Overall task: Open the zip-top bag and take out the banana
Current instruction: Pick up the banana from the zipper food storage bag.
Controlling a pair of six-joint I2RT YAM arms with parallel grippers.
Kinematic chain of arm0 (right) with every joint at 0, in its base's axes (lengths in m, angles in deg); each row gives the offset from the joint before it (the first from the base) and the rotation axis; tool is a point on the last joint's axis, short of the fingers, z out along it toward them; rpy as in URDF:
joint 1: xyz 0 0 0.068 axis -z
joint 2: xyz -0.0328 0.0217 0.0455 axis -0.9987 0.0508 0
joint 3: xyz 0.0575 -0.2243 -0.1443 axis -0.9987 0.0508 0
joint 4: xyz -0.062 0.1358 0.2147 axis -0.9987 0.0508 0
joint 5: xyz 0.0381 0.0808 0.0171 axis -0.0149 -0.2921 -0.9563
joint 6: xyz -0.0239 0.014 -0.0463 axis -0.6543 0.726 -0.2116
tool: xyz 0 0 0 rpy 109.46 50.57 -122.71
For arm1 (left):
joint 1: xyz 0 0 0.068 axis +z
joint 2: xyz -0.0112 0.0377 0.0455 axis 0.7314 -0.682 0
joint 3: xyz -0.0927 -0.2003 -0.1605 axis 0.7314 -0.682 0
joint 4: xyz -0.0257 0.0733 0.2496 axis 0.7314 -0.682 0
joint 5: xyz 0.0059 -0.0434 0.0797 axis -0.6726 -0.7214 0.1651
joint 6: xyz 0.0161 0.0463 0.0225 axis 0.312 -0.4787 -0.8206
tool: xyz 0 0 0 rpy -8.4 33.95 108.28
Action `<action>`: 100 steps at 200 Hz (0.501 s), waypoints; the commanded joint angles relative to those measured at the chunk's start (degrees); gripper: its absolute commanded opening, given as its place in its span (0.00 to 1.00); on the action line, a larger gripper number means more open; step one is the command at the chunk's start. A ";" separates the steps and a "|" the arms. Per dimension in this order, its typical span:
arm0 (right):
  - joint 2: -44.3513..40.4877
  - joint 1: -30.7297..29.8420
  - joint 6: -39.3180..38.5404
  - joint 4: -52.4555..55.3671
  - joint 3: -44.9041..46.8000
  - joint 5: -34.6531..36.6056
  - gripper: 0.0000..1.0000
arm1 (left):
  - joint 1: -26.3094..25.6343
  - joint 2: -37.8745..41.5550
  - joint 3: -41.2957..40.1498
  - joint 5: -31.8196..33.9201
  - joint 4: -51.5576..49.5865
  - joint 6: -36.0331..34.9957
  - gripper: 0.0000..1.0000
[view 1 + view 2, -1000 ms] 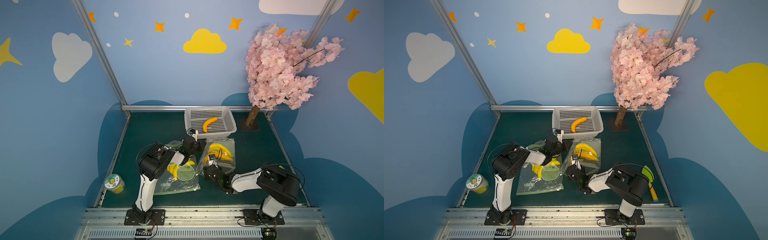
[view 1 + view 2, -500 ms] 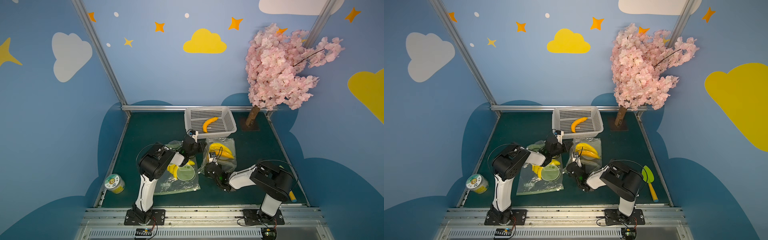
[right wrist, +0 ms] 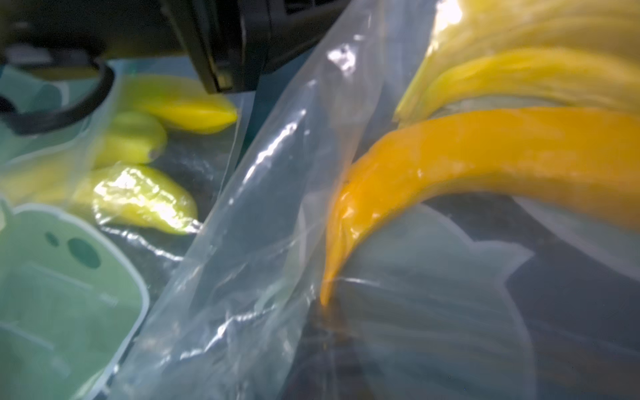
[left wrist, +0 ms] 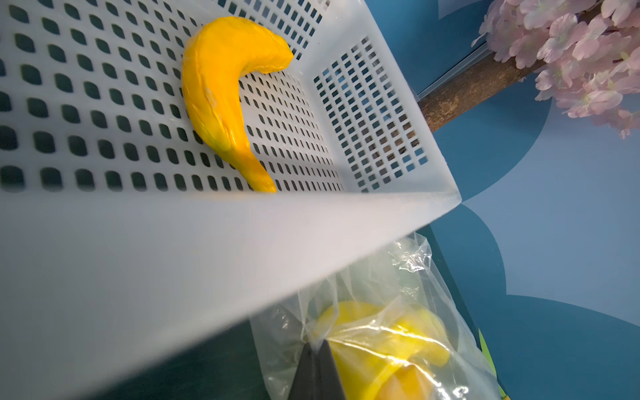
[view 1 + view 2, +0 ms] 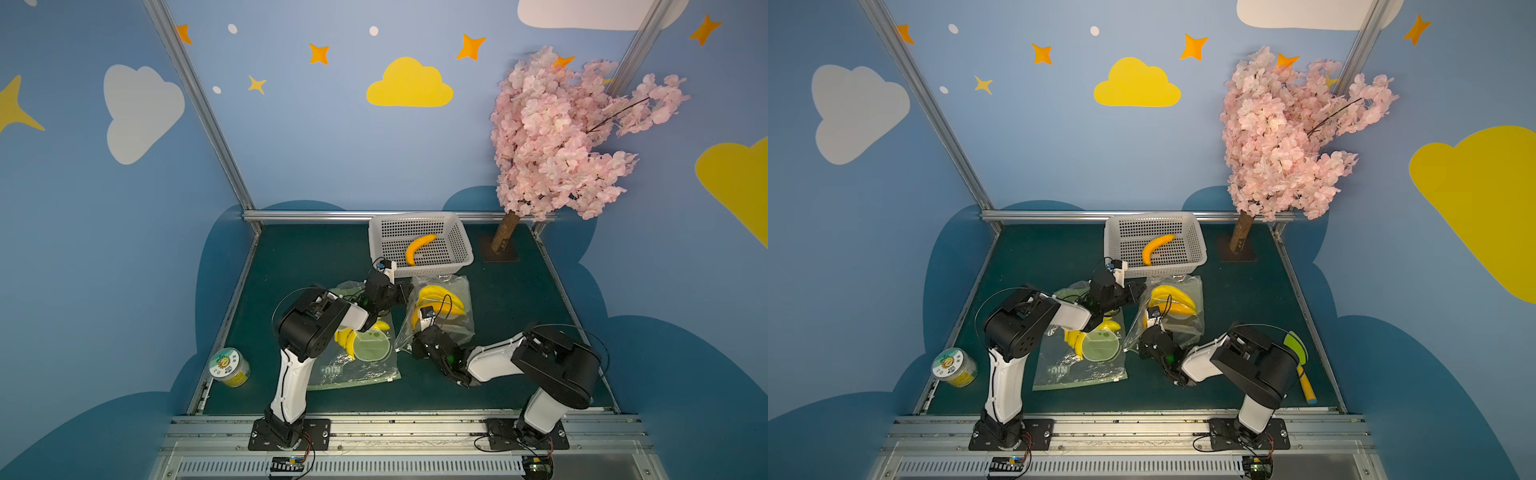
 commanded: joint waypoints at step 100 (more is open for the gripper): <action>-25.31 0.08 -1.84 38.66 0.57 -19.41 0.00 | 0.95 -2.05 3.64 1.55 -6.98 0.25 0.03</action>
